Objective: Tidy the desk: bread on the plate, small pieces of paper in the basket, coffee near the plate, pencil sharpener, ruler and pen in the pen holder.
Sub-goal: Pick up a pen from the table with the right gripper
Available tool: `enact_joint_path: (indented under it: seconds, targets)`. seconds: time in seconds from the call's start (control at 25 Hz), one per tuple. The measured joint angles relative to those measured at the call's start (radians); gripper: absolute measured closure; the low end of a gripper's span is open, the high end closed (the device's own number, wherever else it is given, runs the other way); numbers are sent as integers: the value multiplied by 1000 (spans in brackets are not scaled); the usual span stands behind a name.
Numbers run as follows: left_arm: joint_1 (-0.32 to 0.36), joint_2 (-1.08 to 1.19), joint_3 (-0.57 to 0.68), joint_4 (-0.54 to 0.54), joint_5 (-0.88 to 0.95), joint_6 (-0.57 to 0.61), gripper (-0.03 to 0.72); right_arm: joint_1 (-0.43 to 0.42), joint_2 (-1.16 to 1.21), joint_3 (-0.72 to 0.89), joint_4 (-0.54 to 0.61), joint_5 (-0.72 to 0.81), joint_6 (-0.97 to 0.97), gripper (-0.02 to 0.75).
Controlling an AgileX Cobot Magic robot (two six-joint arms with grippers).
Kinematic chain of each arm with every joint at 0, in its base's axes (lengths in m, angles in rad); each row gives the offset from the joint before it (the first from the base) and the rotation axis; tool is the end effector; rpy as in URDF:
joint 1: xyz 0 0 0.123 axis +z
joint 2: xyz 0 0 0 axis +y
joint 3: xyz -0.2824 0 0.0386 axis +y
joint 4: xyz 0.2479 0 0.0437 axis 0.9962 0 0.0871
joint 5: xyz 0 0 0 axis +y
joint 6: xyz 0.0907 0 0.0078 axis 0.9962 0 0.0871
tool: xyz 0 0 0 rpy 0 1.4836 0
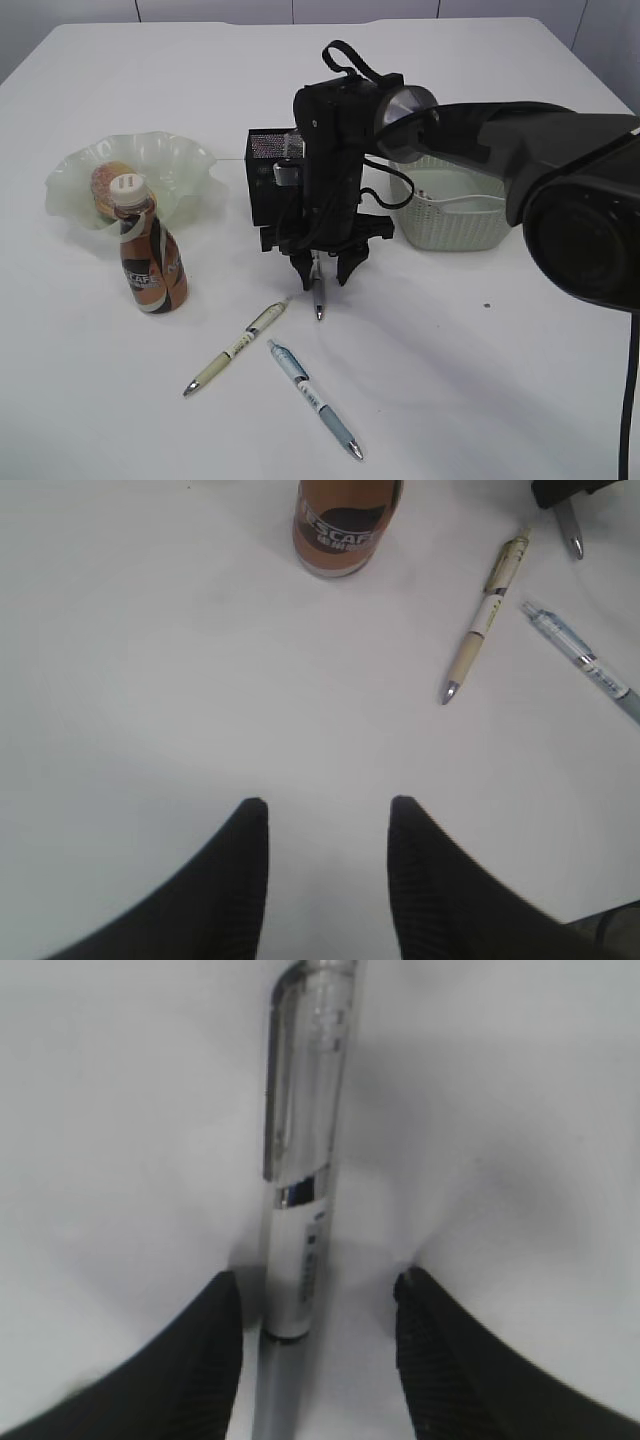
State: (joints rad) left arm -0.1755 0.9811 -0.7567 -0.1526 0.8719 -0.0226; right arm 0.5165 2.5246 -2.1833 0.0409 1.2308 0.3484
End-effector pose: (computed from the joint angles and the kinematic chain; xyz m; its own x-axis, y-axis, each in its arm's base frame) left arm 0.1704 -0.0410 0.2903 -0.8526 0.0292 -0.5217 0.1329 0.9777 -0.1624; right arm 0.4405 0.2542 0.1225 -0.9860 -0.1529 -0.0669 -0.1573 0.9853 0.0664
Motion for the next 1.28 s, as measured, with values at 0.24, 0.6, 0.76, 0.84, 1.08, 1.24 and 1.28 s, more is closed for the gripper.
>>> enact_joint_path:
  seconds: [0.24,0.6,0.76,0.84,1.08,1.24,1.28]
  targets:
    - [0,0,0,0,-8,0,391,0,4,-2,8,0,12,381]
    - [0,0,0,0,-16,0,391,0,6,-4,11,0,14,546]
    - [0,0,0,0,-16,0,391,0,6,-4,11,0,12,630]
    - [0,0,0,0,-16,0,391,0,6,-4,13,0,8,653]
    - [0,0,0,0,-16,0,391,0,6,-4,16,-2,-2,666]
    - [0,0,0,0,-16,0,391,0,0,-4,32,-4,-16,666]
    - [0,0,0,0,-16,0,391,2,-4,-2,40,-4,-24,666]
